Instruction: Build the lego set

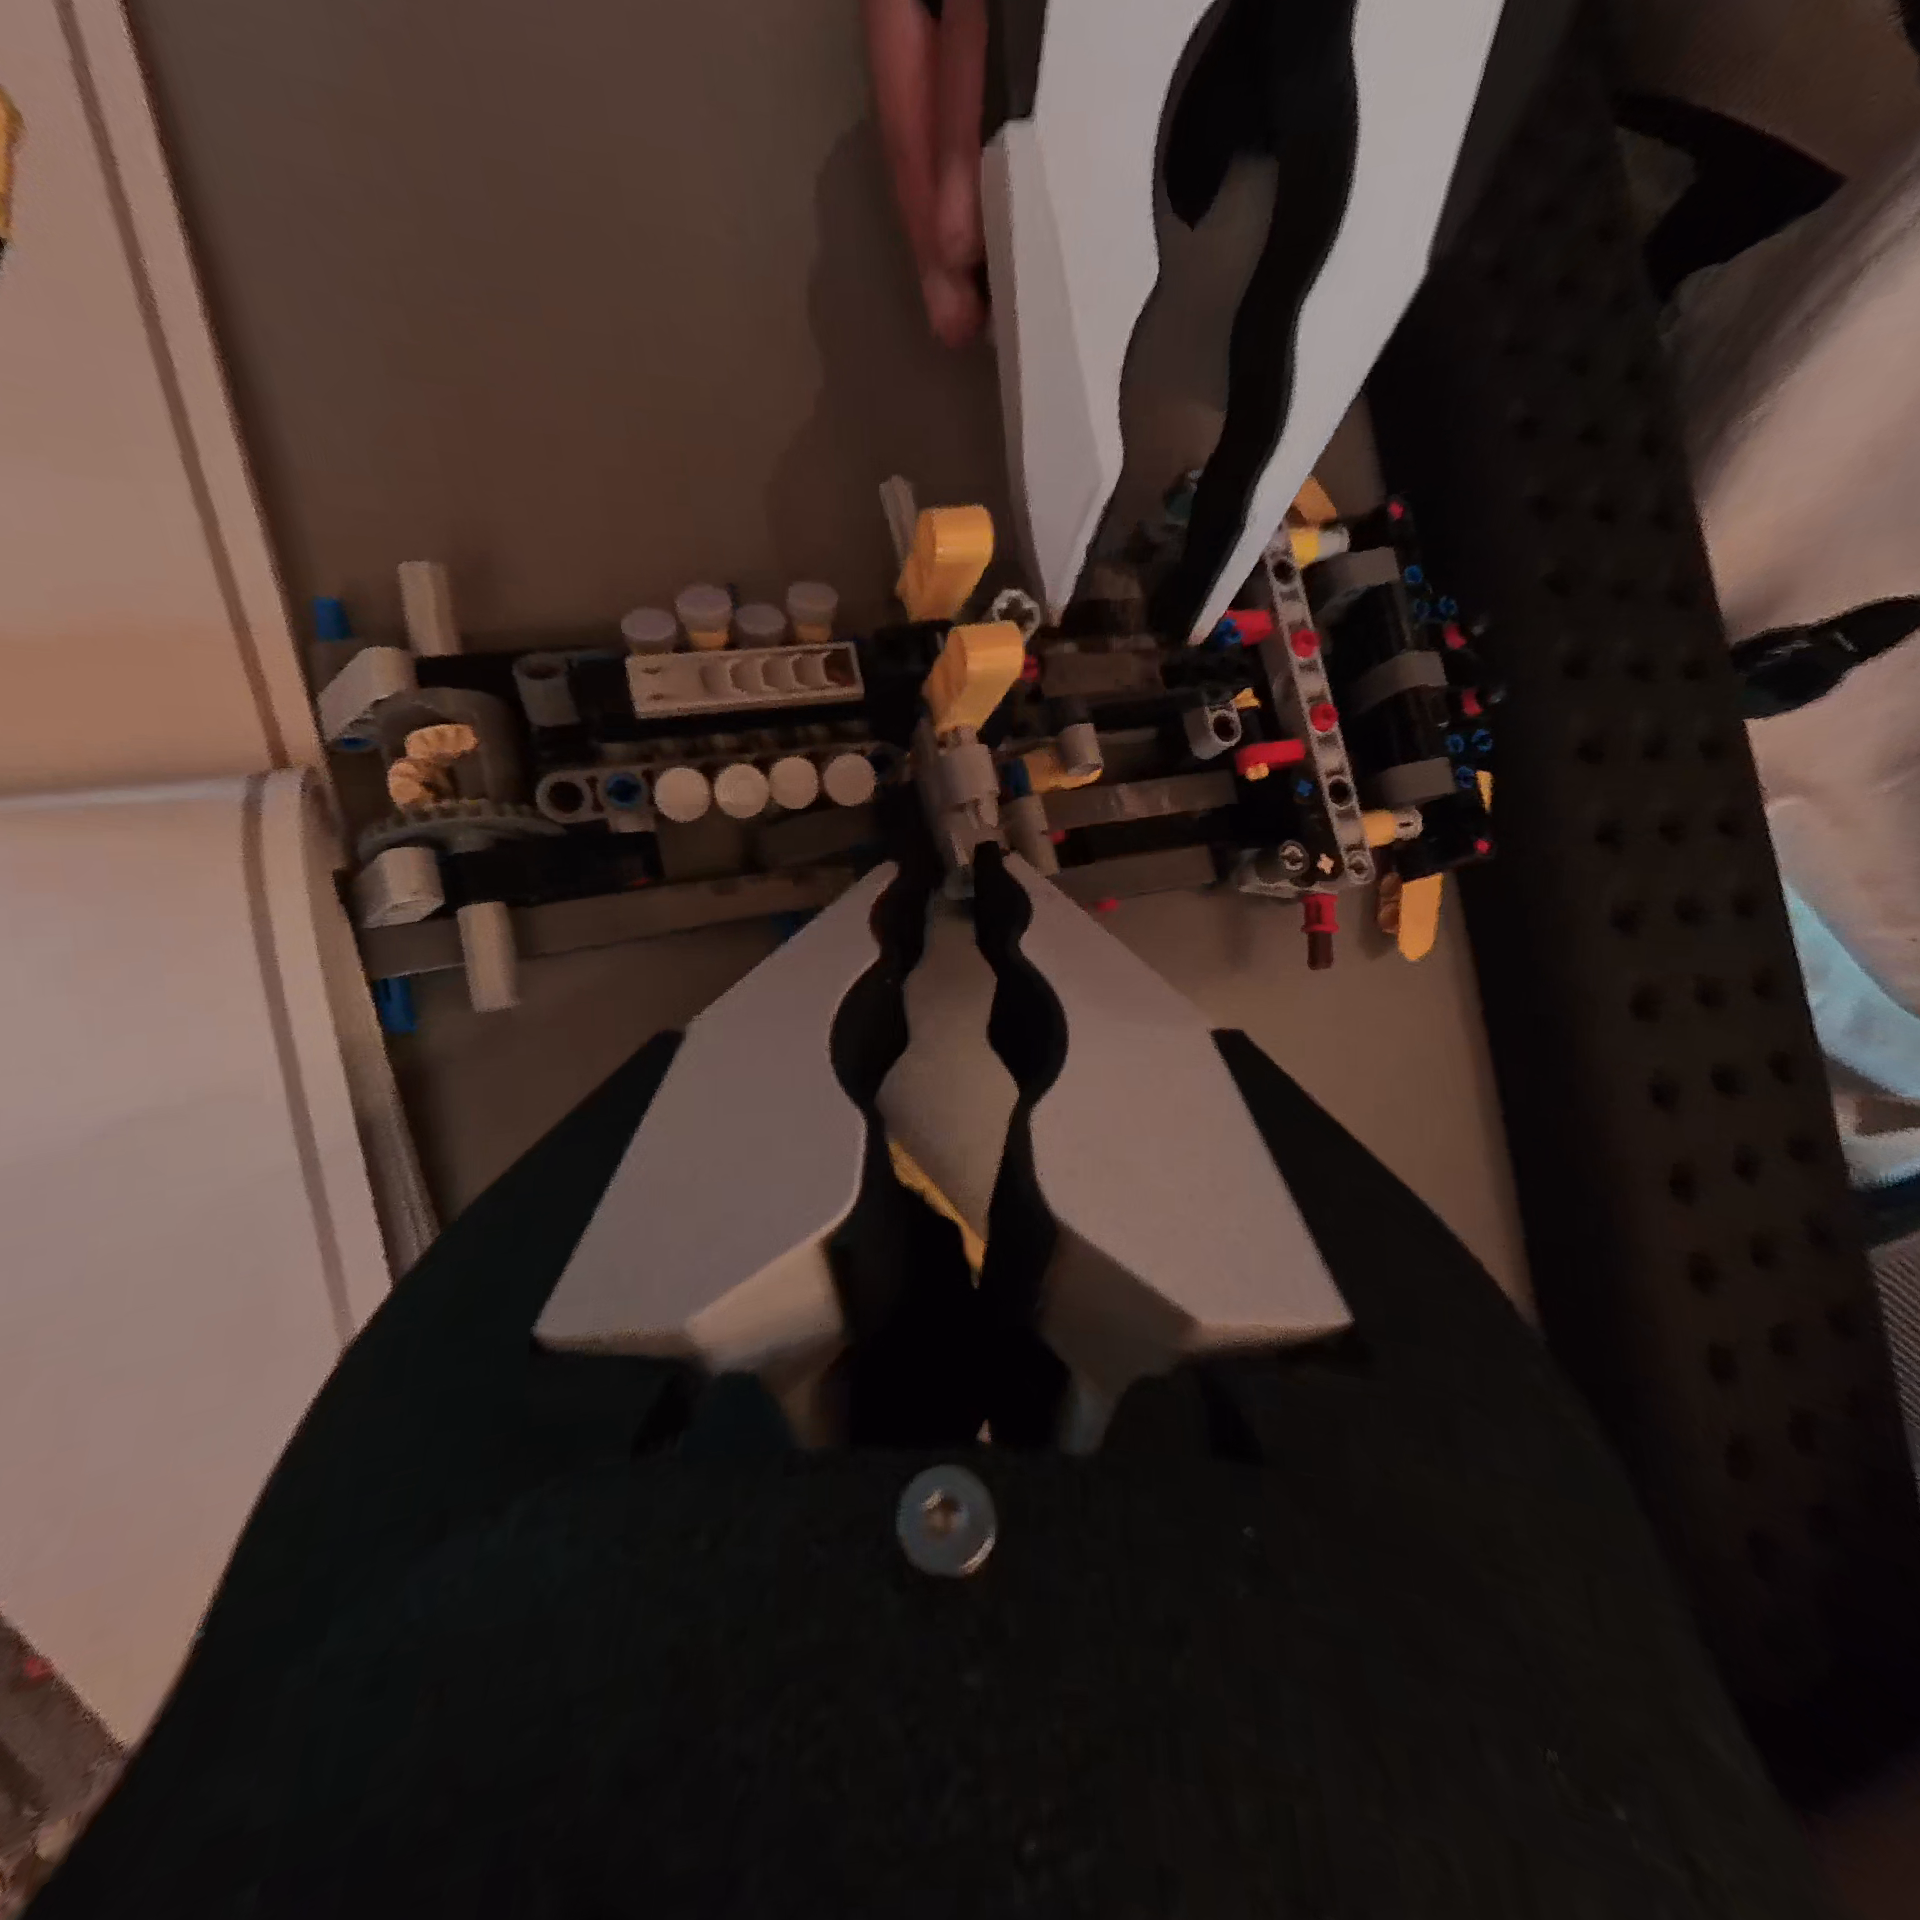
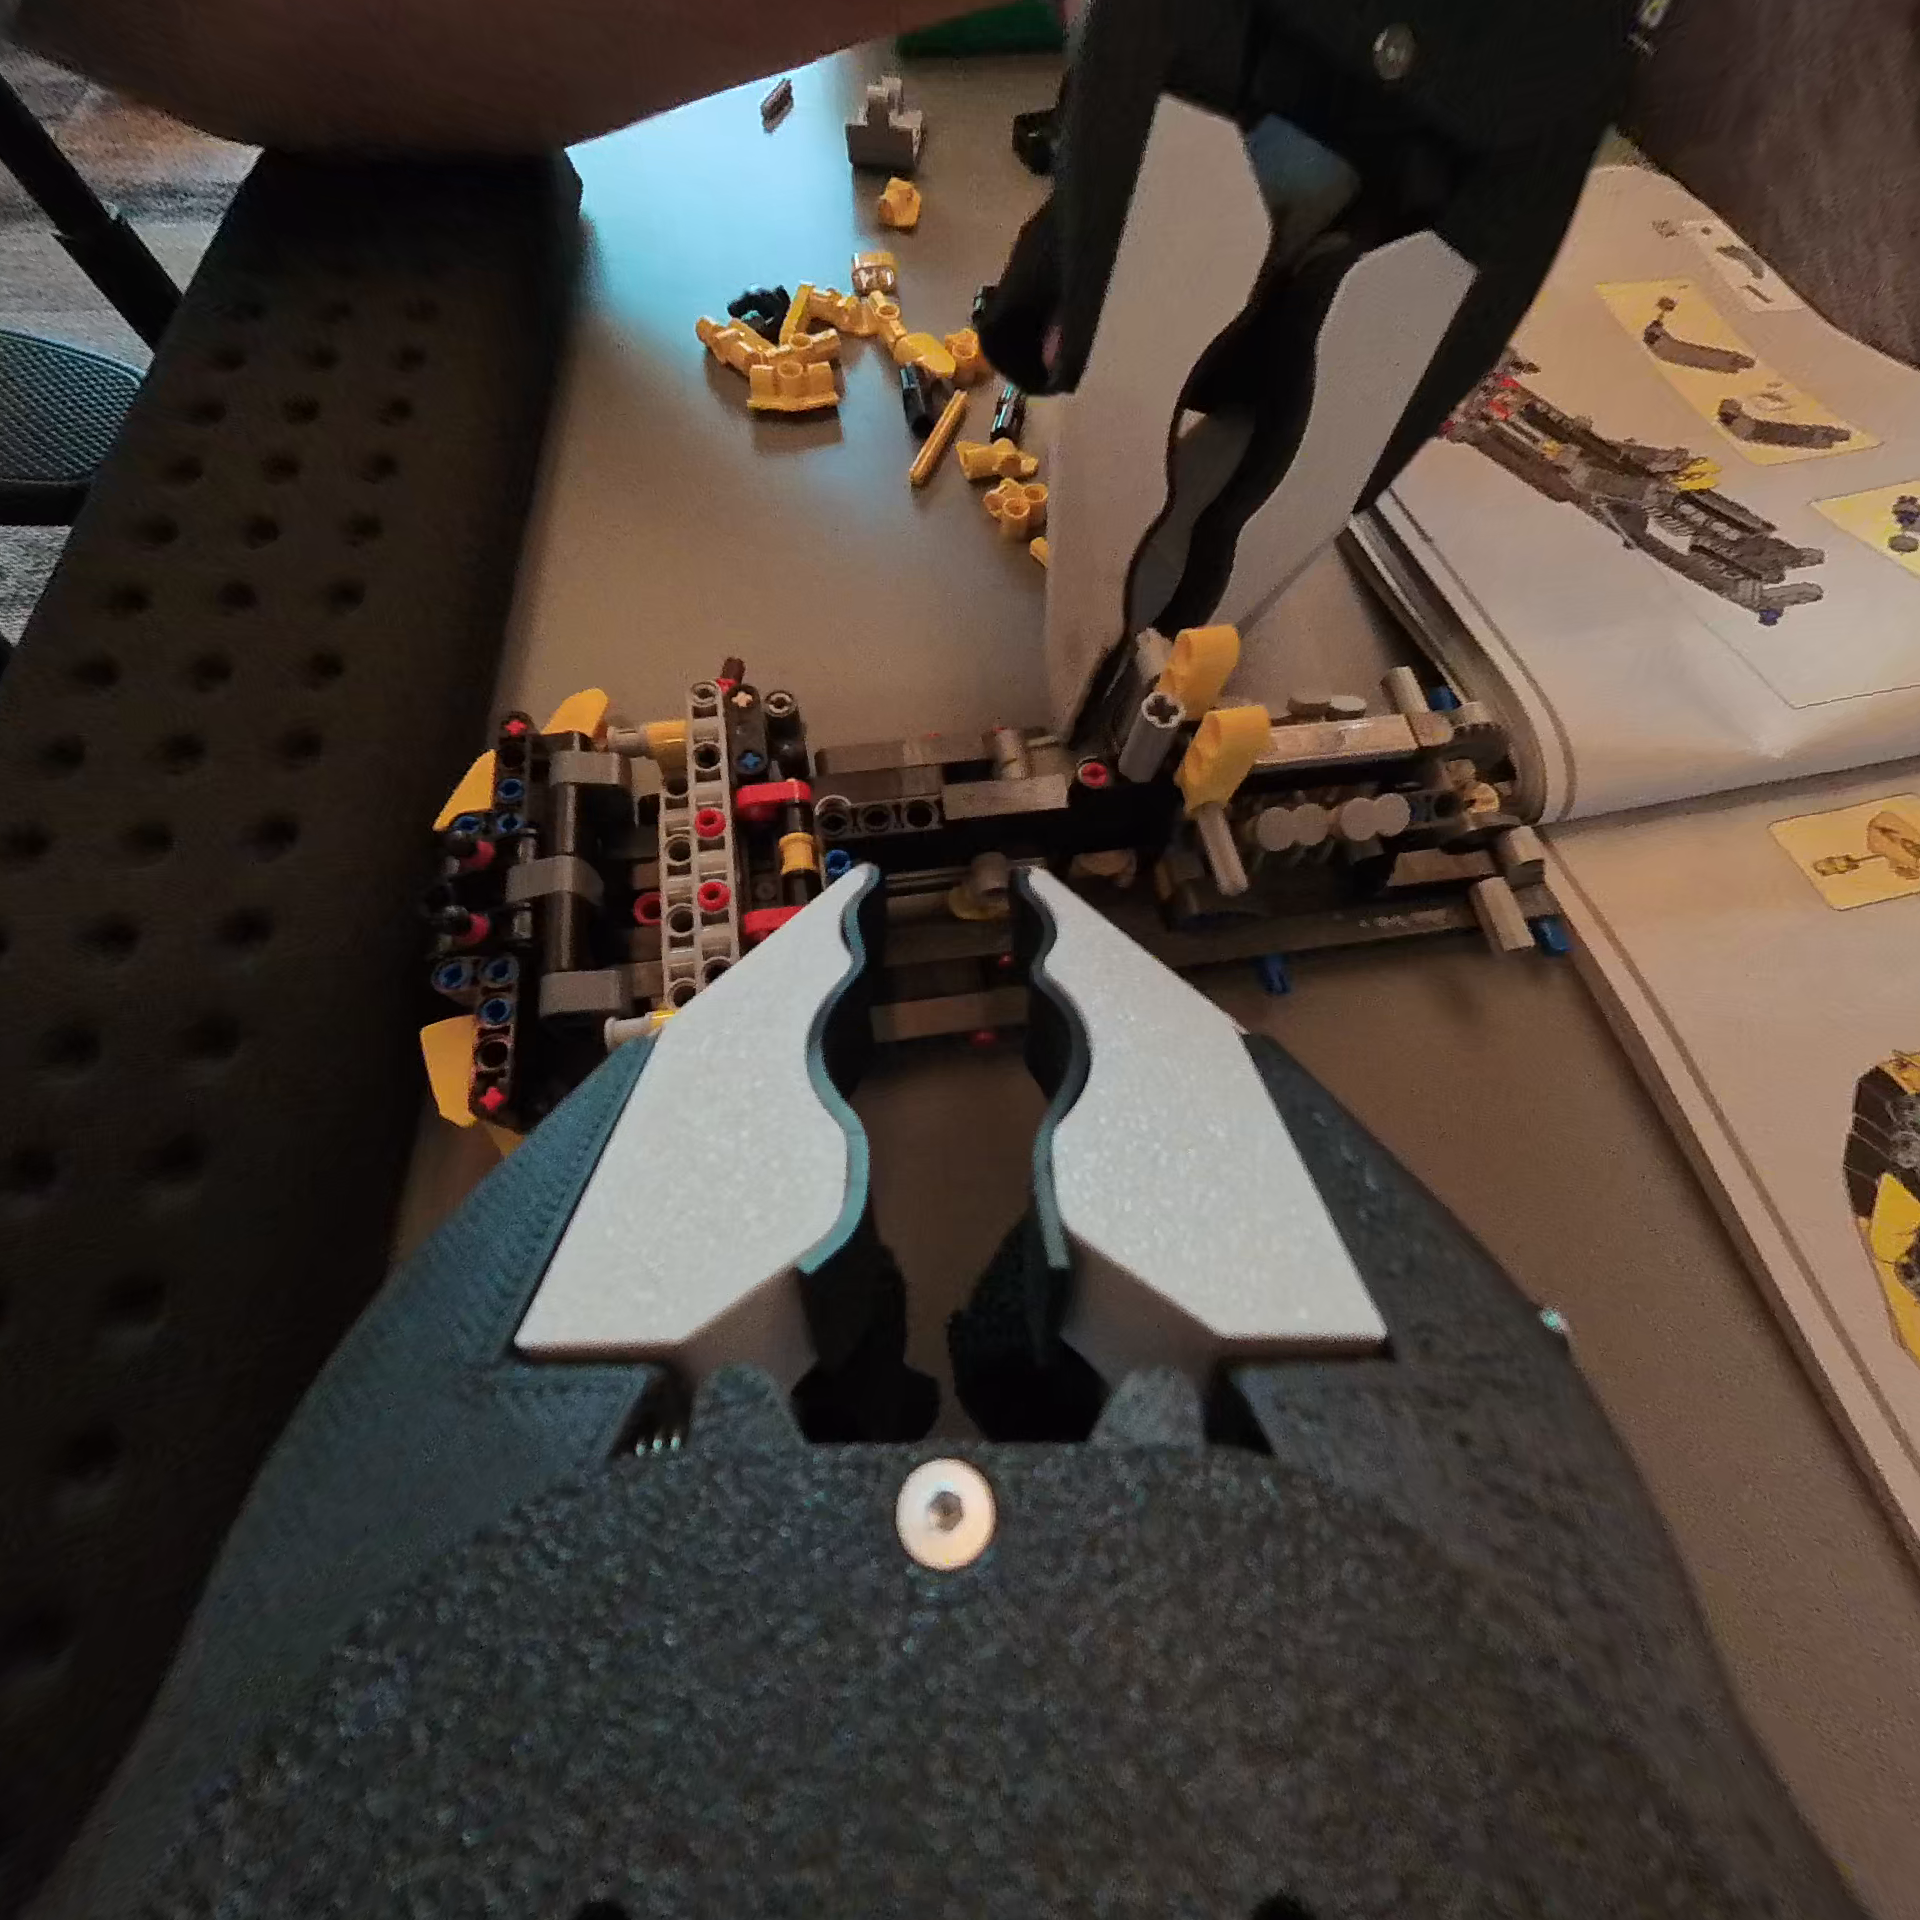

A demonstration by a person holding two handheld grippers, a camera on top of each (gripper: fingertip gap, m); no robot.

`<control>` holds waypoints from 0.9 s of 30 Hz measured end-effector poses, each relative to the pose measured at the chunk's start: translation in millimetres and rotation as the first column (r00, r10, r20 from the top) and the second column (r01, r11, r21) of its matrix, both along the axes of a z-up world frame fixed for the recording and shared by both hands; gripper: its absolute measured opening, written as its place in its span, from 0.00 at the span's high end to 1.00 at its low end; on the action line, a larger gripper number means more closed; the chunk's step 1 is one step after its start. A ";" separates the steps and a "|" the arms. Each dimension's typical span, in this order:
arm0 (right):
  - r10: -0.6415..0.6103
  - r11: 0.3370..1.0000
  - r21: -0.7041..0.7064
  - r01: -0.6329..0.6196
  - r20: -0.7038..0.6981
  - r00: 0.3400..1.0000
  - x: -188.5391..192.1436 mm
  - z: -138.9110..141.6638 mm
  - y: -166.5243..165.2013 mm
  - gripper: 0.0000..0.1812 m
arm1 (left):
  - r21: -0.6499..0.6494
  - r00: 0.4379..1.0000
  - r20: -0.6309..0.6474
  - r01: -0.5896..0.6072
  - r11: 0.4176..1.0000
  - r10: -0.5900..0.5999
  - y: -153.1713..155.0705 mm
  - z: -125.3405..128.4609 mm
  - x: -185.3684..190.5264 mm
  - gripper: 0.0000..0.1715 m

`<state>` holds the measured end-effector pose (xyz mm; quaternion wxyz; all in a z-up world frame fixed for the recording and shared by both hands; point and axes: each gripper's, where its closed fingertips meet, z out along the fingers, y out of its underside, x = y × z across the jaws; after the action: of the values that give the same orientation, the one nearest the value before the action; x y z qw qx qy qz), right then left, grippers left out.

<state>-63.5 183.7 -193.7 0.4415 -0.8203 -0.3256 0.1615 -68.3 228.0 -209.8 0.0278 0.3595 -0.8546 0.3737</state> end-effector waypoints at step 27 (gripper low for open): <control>-0.017 1.000 0.004 0.017 -0.031 0.999 2.5 4.3 -4.5 0.92 | 0.025 0.977 0.156 -0.149 0.989 0.143 7.5 5.0 -1.5 1.00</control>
<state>-61.0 179.2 -189.4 0.4495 -0.8195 -0.3123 0.1699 -69.8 235.5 -204.8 -0.0722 0.3919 -0.8321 0.3858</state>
